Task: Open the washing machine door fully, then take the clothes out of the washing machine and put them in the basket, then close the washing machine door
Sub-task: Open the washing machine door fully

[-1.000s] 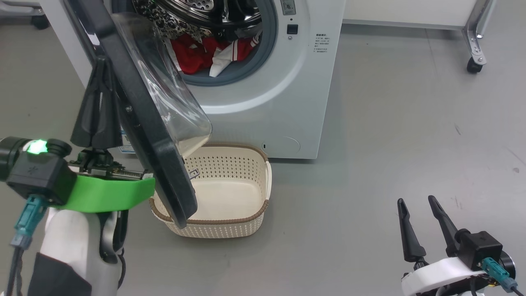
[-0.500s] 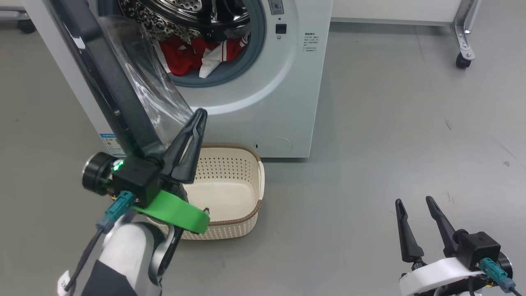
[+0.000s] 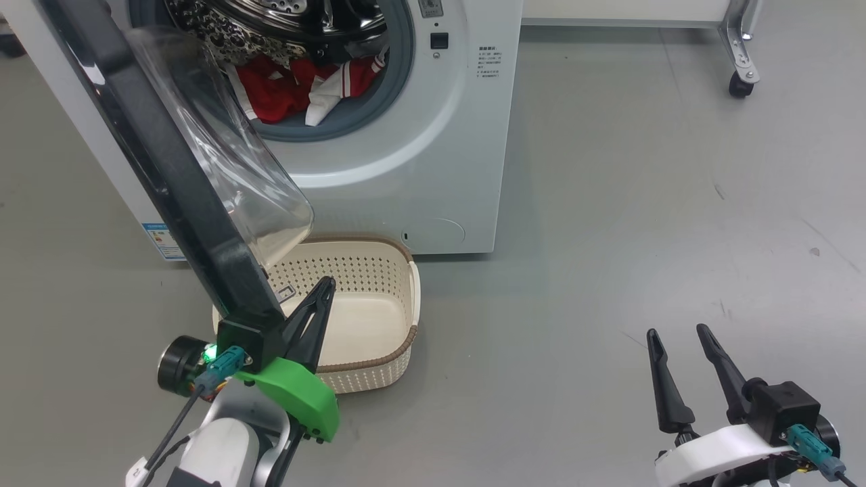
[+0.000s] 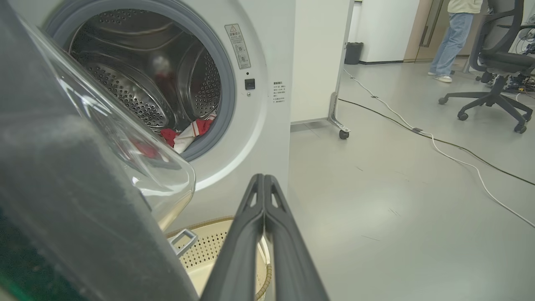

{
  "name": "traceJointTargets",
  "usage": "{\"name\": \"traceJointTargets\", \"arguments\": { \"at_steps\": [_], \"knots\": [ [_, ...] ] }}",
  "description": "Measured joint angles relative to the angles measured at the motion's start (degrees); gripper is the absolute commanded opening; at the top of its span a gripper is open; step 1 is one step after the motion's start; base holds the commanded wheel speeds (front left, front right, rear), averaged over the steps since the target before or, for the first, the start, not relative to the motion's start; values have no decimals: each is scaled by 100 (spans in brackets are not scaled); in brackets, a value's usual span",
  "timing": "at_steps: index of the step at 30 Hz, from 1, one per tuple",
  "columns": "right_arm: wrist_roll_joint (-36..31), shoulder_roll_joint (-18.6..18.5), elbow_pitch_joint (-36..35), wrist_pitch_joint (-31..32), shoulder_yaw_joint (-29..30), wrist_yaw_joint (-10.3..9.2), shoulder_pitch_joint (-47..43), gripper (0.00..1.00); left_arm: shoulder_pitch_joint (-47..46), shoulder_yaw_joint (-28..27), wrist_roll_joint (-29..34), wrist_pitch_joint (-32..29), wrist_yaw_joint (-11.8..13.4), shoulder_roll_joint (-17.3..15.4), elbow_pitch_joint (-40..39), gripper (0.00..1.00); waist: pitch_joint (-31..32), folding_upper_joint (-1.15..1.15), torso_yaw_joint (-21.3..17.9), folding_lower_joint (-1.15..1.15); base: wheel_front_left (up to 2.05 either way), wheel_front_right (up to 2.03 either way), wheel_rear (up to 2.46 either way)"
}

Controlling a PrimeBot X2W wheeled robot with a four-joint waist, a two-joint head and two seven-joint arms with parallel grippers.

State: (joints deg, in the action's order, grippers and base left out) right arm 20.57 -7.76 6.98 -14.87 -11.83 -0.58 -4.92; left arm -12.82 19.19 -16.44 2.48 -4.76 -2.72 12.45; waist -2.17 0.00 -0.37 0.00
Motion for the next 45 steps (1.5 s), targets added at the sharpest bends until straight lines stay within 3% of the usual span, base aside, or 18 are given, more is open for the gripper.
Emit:
{"name": "traceJointTargets", "arguments": {
  "at_steps": [11, 25, 45],
  "knots": [
    [-21, 25, 35, 0, 54, 51, 1, 100, -14, -381, -221, -13, 302, 8, 603, 0, -20, 0, -67, 0, 0, 0, 0],
    [-58, 71, 73, 0, 155, 102, -1, 100, -164, -420, -300, 191, 347, 91, 1001, 0, 12, 0, -22, 0, 0, 0, 0],
    [-66, 136, 90, 0, 312, 167, -51, 100, -304, -304, -377, 491, 347, 142, 1455, 0, 125, 0, 689, 0, 0, 0, 0]
  ]
}}
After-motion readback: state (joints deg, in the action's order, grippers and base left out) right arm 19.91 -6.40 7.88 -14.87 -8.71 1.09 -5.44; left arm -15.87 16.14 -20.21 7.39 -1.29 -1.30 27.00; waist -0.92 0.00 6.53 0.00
